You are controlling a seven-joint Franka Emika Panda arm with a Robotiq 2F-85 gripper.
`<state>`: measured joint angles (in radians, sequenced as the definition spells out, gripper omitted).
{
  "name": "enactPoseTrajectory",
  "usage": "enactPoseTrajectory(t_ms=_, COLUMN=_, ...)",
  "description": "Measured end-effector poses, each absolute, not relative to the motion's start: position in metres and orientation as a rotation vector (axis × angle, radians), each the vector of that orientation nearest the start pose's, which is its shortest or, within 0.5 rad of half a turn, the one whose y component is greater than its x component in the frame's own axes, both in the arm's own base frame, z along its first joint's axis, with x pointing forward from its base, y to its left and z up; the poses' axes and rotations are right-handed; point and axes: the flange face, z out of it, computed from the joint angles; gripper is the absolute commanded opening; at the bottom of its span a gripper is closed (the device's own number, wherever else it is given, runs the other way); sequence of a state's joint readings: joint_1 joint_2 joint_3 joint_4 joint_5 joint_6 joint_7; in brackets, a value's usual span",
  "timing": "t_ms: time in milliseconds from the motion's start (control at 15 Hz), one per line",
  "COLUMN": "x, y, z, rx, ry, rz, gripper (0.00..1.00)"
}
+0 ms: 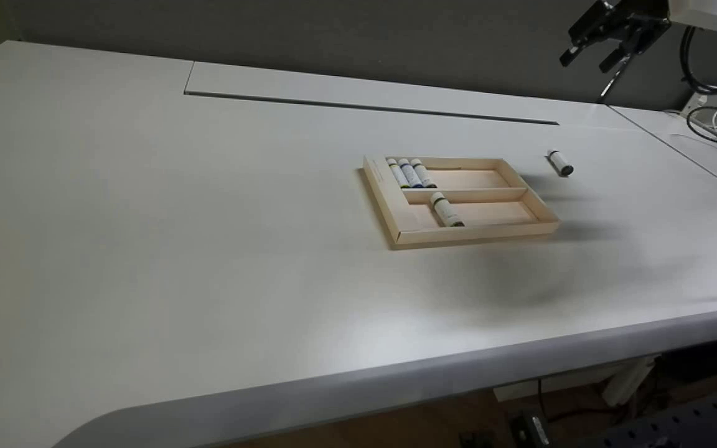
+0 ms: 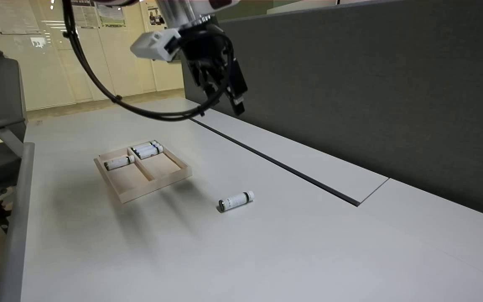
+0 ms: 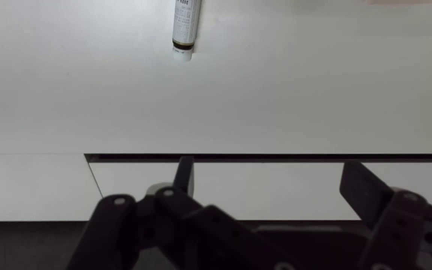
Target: Place the bottle on the tray
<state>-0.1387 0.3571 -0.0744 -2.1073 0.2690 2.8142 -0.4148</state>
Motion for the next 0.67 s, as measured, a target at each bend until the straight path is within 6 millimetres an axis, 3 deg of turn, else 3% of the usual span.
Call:
enactPoseTrajectory(t_ms=333, x=0.588, y=-0.162, z=0.202, rx=-3.064, ry=0.158, rz=-0.345, gripper=1.0)
enactPoseTrajectory(t_ms=667, x=0.594, y=-0.163, z=0.203, rx=-3.042, ry=0.162, rz=-0.332, gripper=1.0)
